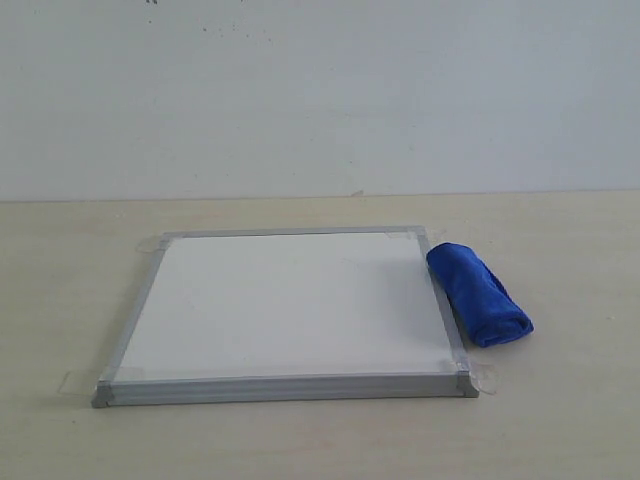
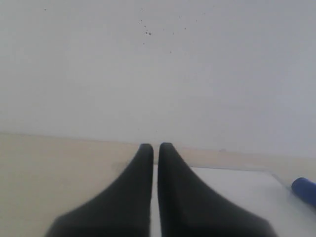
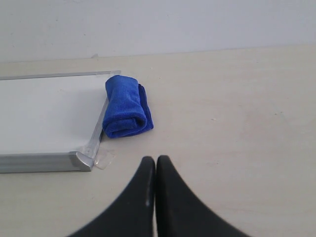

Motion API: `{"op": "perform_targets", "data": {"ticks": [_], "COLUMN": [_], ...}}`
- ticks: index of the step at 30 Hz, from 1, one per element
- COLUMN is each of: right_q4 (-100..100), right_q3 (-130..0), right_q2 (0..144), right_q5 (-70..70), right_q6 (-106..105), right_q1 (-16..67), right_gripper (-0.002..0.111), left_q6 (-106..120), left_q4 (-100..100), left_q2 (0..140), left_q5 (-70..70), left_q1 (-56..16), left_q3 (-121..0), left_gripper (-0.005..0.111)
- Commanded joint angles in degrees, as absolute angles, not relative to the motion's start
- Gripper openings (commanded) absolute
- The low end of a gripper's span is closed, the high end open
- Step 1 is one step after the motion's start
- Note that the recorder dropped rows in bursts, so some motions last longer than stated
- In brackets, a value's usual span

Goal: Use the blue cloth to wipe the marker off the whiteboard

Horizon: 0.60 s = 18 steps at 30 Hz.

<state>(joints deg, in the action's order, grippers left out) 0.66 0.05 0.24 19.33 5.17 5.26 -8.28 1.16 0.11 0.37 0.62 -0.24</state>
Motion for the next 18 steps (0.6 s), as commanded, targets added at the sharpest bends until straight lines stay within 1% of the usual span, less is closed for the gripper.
{"op": "perform_targets", "data": {"ticks": [1,5,18], "right_q4": [0.7,0.7,0.7], "right_q3": [0.0,0.0,0.0], "right_q2": [0.0,0.0,0.0], "right_q5": [18.9,18.9,18.9], "right_q6": [5.2,5.2,5.2], "right_q1": [5.1,5.1,5.1], "right_gripper": [0.0,0.0,0.0], "left_q6": [-8.7,-8.7,-9.8], "left_q4": [-4.6,-8.6,-7.9], "left_q2": [0.0,0.0,0.0], "left_q5": [7.2,17.2,18.6], "left_q1": [0.7,0.7,0.7], "left_q3": [0.0,0.0,0.0], "left_gripper": [0.004,0.004,0.004]}}
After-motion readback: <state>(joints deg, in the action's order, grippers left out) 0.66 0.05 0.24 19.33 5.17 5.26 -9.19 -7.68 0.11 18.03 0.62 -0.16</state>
